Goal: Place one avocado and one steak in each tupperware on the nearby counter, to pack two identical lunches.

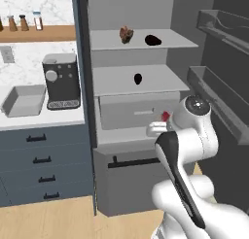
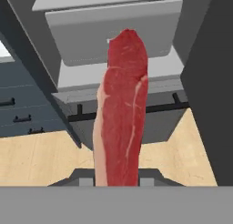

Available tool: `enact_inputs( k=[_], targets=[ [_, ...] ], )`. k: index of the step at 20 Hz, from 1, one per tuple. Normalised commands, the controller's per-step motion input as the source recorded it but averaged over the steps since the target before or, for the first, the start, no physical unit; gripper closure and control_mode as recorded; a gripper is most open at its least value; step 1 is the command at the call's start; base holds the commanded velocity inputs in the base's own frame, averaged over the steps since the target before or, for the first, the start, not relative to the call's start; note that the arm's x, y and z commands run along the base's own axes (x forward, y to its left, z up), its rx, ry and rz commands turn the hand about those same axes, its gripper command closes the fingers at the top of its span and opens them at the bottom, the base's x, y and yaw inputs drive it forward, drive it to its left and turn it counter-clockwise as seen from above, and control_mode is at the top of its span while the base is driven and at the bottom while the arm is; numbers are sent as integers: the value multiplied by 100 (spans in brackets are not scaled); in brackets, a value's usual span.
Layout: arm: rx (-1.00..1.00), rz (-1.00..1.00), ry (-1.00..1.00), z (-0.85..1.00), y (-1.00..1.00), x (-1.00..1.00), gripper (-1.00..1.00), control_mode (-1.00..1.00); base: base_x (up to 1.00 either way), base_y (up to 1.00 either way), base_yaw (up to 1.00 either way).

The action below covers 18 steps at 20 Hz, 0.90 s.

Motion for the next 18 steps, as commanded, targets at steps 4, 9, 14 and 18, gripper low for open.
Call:
enact_inputs(
  k=[4, 9, 14, 18],
  targets=[
    [0, 0, 0, 0, 0, 0, 100, 100, -36, 86, 8],
    [0, 0, 0, 0, 0, 0, 100, 100, 2, 100, 5],
    [0, 0, 0, 0, 0, 0, 100, 100, 17, 100, 1],
    [0, 0, 0, 0, 0, 0, 100, 100, 46, 98, 0]
  ],
)
